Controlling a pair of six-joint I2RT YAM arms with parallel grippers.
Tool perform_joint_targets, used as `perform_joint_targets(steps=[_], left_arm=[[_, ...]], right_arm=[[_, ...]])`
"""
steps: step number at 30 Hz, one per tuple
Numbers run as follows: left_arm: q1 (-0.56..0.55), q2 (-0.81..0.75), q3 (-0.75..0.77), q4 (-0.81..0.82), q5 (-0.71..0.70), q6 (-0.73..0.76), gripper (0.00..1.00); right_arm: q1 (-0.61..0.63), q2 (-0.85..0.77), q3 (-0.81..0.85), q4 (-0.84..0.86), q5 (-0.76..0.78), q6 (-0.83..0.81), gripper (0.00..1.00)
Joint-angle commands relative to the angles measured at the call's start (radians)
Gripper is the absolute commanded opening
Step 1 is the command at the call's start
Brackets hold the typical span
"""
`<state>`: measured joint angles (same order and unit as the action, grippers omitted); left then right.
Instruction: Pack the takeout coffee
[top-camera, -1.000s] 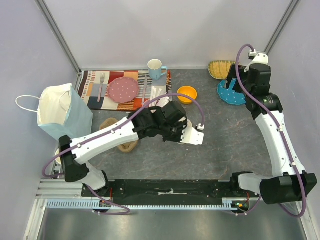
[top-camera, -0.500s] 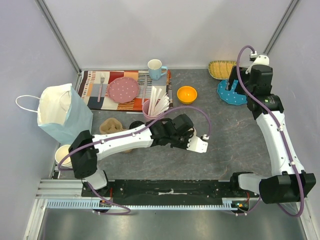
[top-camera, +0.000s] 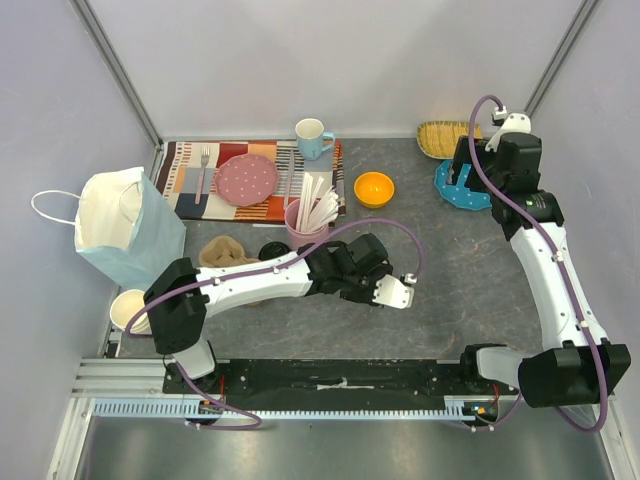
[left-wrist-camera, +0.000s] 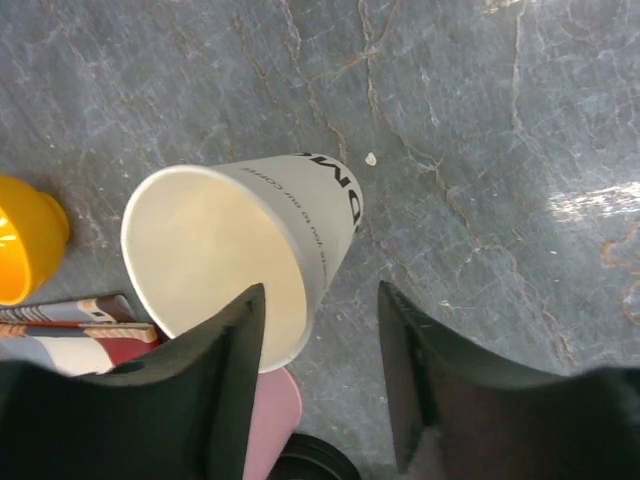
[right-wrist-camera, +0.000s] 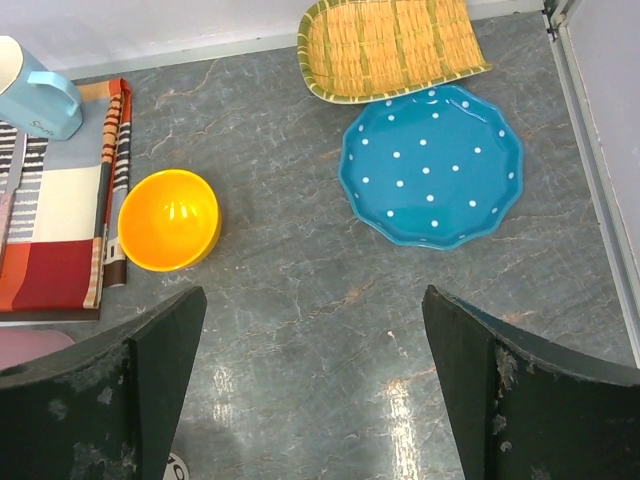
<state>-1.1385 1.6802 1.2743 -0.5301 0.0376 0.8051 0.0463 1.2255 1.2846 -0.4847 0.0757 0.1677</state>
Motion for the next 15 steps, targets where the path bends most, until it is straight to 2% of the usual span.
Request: perform_joint_targets(steps=[1,7,11,15], left_arm=[[-0.001,-0.002,0.066,-0.060,0.027,-0.021,0.68],[-0.001,-0.008,0.220,-0.188,0.048,-0.090,0.76],[0.006,-0.040,0.370,-0.335,0.085,-0.164,0.77],[0.057,-0.138,0.425,-0.421,0.184,-0.269,0.77]], right_arm=[[-0.003,-0.023,-0.002,0.037,-0.025,-0.005,0.98],[-0.003,-0.024,0.002,0.037,-0.048,0.000,0.98],[-0.003,-0.027,0.007,0.037,-0.070,0.003,0.98],[-0.002,-0.026,0.007,0.040,-0.108,0.019,0.98]])
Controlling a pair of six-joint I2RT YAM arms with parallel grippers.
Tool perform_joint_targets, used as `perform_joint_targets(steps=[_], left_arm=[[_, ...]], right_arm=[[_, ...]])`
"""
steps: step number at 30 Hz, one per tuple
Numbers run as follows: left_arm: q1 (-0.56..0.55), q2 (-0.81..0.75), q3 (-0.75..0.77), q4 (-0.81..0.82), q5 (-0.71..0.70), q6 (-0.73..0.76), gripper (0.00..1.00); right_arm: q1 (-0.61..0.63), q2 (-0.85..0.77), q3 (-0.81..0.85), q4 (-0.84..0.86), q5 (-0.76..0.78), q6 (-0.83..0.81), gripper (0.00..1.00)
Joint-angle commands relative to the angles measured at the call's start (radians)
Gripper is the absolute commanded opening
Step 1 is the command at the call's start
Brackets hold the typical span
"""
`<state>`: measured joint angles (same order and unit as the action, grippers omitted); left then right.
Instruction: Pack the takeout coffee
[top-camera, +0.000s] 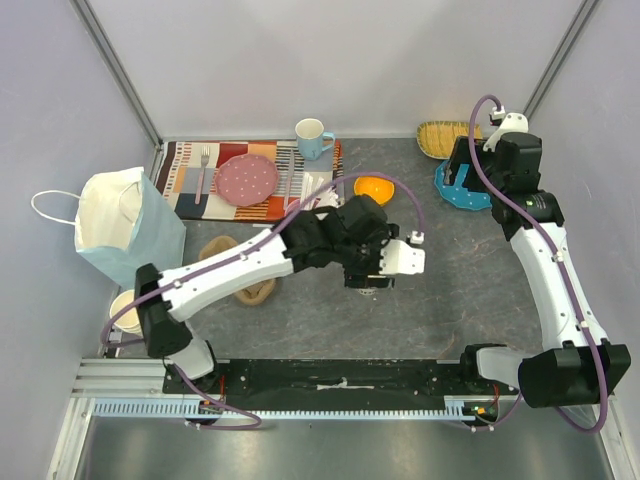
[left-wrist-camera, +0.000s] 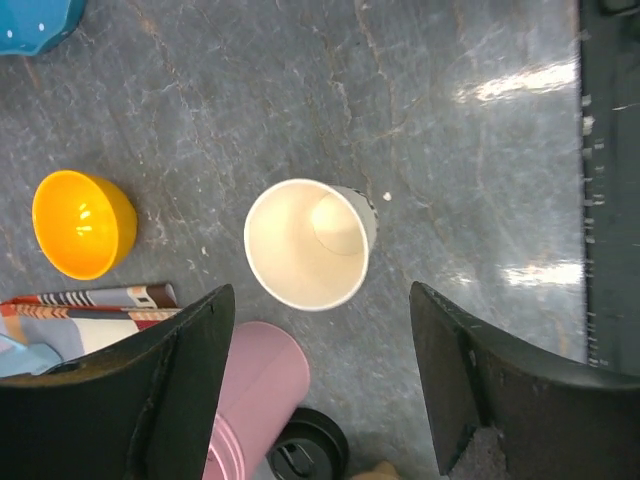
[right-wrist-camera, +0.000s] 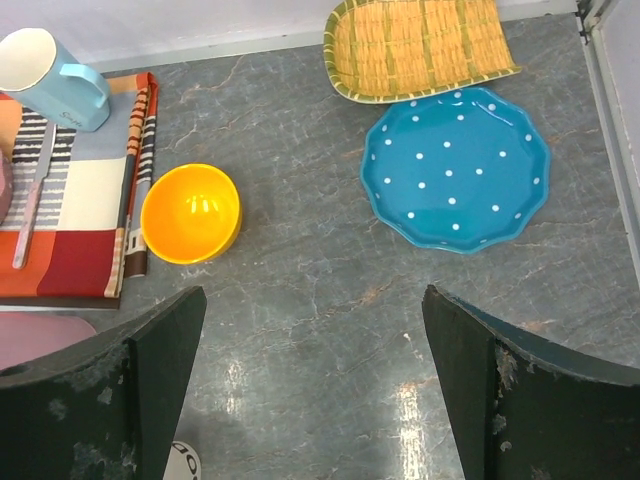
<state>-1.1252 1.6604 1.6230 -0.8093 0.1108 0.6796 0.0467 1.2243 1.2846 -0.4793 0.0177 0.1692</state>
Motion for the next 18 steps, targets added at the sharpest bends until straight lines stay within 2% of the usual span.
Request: perform_joint_targets(steps=[1,4,9,14,16,18], left_arm=[[0.062,-0.143,0.078,-0.157,0.136,-0.164,0.76],[0.160,-0.226,0.061,-0.180,0.225,-0.254,0.72],[0.445,-0.344,-0.024,-0.182,0.406,-0.396,0.63],[0.689,-0.461,-0.187,-0.127,0.366,-0.457,0.63],[0.744,-0.472,-0.228,-0.104,0.343,-0.477,0.63],[0.792,-0.418,-0.253,-0.109,0.235,-0.476,0.63]], right_arm=[[-0.004,-0.025,0.007,0.036,-0.061,0.021,0.98],[-0.004,-0.022,0.002,0.042,-0.076,0.032,0.98],[-0.002,-0.020,-0.001,0.050,-0.101,0.039,0.98],[-0.002,-0.019,-0.004,0.053,-0.119,0.044,0.98],[-0.002,-0.020,-0.007,0.057,-0.124,0.046,0.98],[-0.002,-0.020,-0.011,0.061,-0.130,0.047,0.98]])
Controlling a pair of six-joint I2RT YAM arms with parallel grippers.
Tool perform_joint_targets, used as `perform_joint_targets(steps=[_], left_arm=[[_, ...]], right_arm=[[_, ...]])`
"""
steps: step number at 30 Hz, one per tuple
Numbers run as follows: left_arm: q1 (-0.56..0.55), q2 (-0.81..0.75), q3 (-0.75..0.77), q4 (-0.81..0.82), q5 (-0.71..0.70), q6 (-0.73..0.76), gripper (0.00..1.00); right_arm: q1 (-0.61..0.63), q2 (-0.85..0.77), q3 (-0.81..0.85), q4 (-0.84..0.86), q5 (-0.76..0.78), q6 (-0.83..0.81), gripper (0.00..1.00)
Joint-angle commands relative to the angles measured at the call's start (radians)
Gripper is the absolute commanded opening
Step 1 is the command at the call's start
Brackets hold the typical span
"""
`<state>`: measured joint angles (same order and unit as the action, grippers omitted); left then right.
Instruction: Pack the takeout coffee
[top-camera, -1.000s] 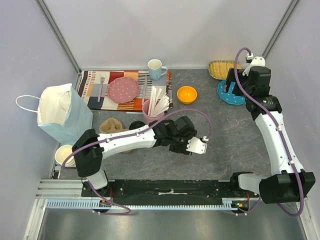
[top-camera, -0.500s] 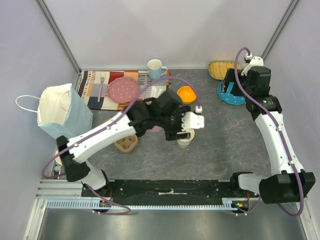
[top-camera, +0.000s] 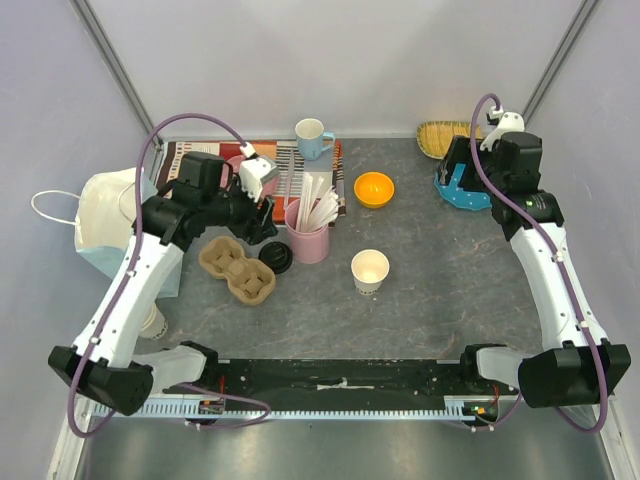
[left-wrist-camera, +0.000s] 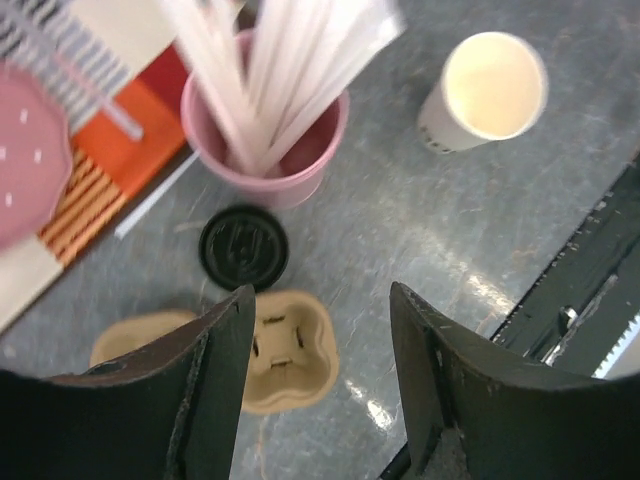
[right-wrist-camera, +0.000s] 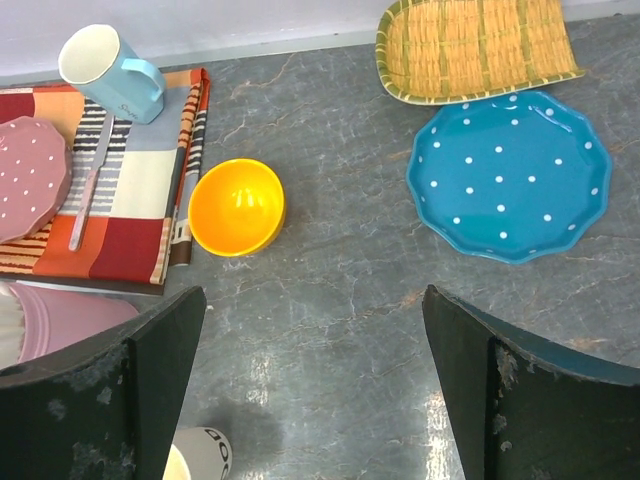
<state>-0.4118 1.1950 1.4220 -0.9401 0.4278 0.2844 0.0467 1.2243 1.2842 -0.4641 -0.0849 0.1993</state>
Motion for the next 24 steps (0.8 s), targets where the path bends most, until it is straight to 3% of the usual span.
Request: perform_joint_targets(steps=[1,2,5,7,16,24], left_arm=[[0.105,0.076,-0.051,0.012,-0.093,-0.076,0.63],[0.175,0.110,-0.051,-0.002,-0.090,-0.077,0.63],[0.241,0.218,-0.047,0.004,-0.069,-0.035,0.61],[0.240,0.268,-0.058,0.056,-0.106,0.044,0.62],[0.226,0.414,-0.153,0.204,0.008,0.248,0.66],[0.209,0.428,-0.264,0.380,0.063,0.409,0.71]], right_arm=[[-0.002,-0.017,-0.011,0.045,-0.033,0.018,0.98],[-0.002,-0.019,-0.011,0.047,-0.038,0.019,0.98],[-0.002,-0.022,-0.016,0.047,-0.039,0.014,0.98],[-0.002,-0.026,-0.022,0.051,-0.036,0.009,0.98],[-0.002,-0.008,-0.039,0.065,-0.045,0.008,0.98],[-0.002,-0.008,-0.043,0.065,-0.047,0.002,0.98]])
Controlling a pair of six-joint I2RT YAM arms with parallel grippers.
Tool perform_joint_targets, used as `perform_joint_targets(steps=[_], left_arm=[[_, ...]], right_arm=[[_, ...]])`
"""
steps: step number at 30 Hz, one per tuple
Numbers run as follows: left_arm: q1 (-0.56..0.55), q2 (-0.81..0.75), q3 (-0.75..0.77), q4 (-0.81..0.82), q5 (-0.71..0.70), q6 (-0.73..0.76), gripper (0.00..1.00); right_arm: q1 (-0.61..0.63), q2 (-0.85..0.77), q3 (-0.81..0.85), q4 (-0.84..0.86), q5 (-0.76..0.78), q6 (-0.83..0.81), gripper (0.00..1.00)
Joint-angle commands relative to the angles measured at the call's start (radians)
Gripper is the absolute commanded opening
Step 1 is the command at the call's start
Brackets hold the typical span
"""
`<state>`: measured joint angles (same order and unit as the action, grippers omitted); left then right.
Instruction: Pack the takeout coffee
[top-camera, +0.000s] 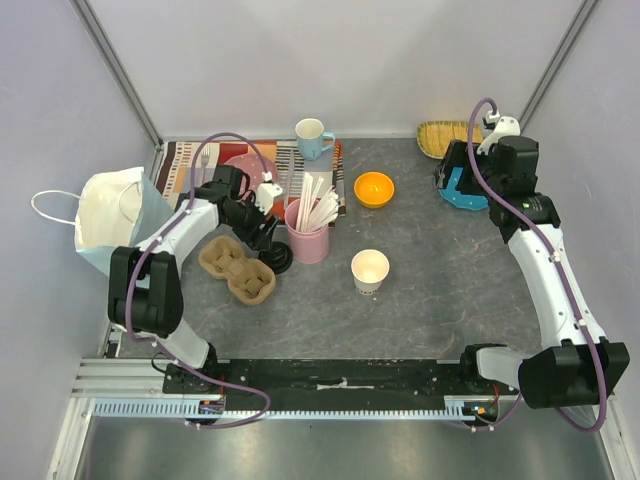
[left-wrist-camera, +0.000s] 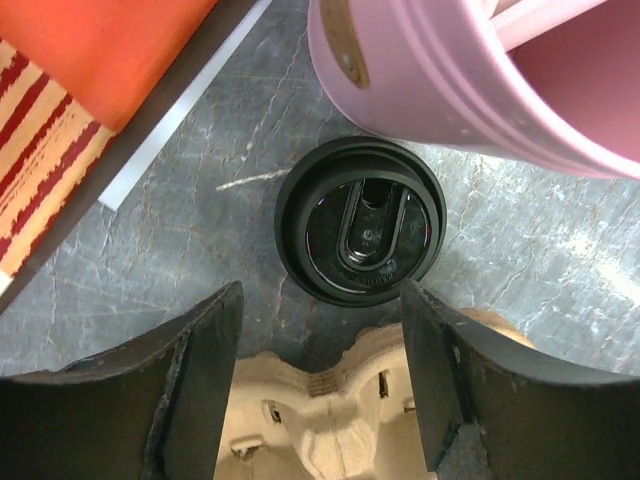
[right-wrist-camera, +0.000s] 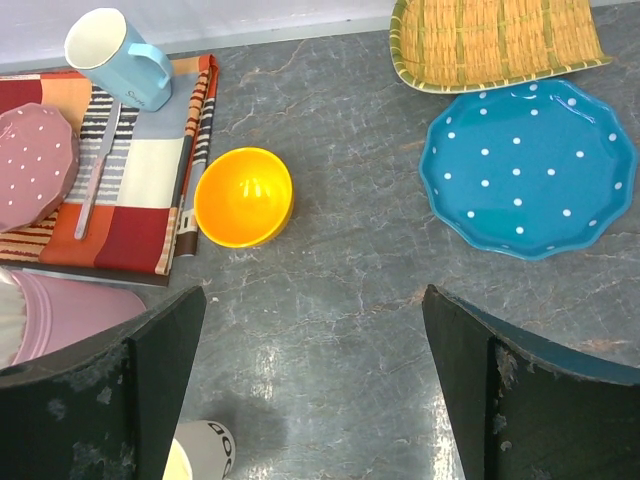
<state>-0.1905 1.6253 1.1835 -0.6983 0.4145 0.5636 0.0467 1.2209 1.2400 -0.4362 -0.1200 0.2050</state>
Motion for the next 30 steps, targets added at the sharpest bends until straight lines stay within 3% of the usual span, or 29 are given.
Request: perform_joint_targets(steps=[1,14,30], left_arm=[[-0.012,0.010,-0.019,0.147,0.075,0.128,0.72],[-0.058,0.107,-0.036,0.190,-0.019,0.133,0.73],[-0.056,0.108,-0.088,0.201,-0.037,0.121,0.57]], right_arm=[[-0.002,-0.003,-0.001,0.039,-0.013,-0.003,0.98],[-0.002,0.002,-0.007,0.045,-0.018,-0.004,0.98],[-0.001,-0.003,-0.019,0.053,-0.024,-0.007,0.98]])
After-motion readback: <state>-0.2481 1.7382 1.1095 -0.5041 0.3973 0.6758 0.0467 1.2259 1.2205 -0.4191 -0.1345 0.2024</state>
